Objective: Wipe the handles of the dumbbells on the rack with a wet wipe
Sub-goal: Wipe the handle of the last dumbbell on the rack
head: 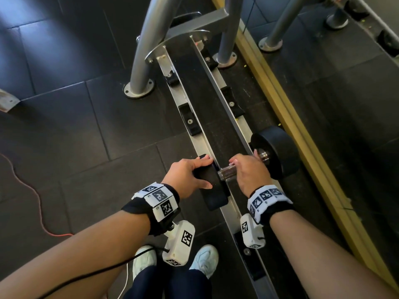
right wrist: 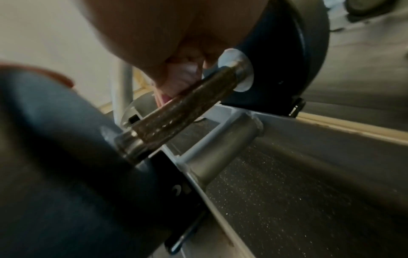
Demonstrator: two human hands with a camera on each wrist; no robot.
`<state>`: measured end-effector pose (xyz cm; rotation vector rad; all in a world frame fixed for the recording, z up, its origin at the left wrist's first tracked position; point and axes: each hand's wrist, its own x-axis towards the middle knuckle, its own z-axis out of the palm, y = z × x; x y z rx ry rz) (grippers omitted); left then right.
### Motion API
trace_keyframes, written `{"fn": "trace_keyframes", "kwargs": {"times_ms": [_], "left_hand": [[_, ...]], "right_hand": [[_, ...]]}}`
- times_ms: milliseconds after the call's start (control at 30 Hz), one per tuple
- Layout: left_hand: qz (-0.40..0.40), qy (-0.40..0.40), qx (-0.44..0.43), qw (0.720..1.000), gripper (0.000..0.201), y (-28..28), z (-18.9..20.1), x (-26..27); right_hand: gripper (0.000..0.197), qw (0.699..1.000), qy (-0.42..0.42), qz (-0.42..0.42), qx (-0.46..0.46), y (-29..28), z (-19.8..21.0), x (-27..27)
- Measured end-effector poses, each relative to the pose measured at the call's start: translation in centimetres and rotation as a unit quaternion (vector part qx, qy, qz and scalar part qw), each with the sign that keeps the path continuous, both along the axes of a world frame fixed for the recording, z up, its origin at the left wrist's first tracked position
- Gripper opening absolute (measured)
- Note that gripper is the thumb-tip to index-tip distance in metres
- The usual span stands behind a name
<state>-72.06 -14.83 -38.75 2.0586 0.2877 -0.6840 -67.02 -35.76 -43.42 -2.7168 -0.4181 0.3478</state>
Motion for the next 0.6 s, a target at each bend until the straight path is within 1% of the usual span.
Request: {"fn": "trace_keyframes", "kwargs": {"times_ms": [33, 100, 200, 233, 267, 300, 333, 367, 400, 433, 467, 500, 533, 600], "left_hand": [[0.000, 0.001, 0.000, 1.000, 0.073, 0.0, 0.0, 0.0], [-0.001, 0.005, 0.000, 1.000, 0.073, 0.0, -0.1, 0.0], [0.002, 0.003, 0.000, 1.000, 0.073, -0.1, -0.1, 0.0], [0.003, 0.002, 0.000, 1.000, 0.073, -0.1, -0.2, 0.1], [0.003, 0.001, 0.001, 1.000, 0.073, -0.1, -0.2, 0.1], [0.002, 0.001, 0.001, 1.000, 0.073, -0.1, -0.2, 0.1], [0.001, 0.003, 0.000, 1.000, 0.073, -0.1, -0.3, 0.1], [0.000, 0.005, 0.000, 1.000, 0.073, -0.1, -0.3, 0.1], [-0.001, 0.006, 0.000, 1.000, 0.073, -0.1, -0.3, 0.1], [-0.001, 0.006, 0.000, 1.000, 0.074, 0.0, -0.3, 0.1], [0.000, 0.005, 0.000, 1.000, 0.074, 0.0, -0.3, 0.1], [0.003, 0.004, -0.001, 1.000, 0.073, 0.0, -0.3, 0.1], [0.004, 0.004, -0.003, 1.000, 0.073, 0.0, -0.3, 0.1], [0.003, 0.004, -0.002, 1.000, 0.073, -0.1, -0.2, 0.1]], "right_hand": [[0.021, 1.000, 0.008, 0.012, 0.012, 0.1, 0.1, -0.4], [0.027, 0.996, 0.065, -0.003, 0.059, 0.3, 0.9, -0.7], [0.030, 0.969, 0.193, -0.053, 0.147, 0.1, 1.9, 0.1], [0.031, 0.959, 0.210, -0.075, 0.173, -0.1, 2.0, 0.6], [0.031, 0.955, 0.203, -0.101, 0.191, -0.3, 2.1, 1.3], [0.031, 0.958, 0.173, -0.123, 0.191, -0.6, 2.1, 1.8], [0.030, 0.966, 0.136, -0.135, 0.171, -0.8, 2.1, 2.5], [0.025, 0.977, 0.110, -0.126, 0.133, -1.1, 2.0, 3.0], [0.027, 0.986, 0.115, -0.096, 0.072, -1.2, 1.8, 3.4], [0.039, 0.988, 0.145, -0.055, -0.021, -1.1, 1.5, 3.5], [0.050, 0.980, 0.168, -0.024, -0.107, -1.0, 1.2, 3.3], [0.053, 0.977, 0.155, -0.011, -0.150, -0.8, 0.8, 2.8], [0.049, 0.982, 0.119, -0.012, -0.145, -0.5, 0.5, 2.3], [0.037, 0.994, 0.048, -0.023, -0.096, 0.3, 0.1, 1.1]]}}
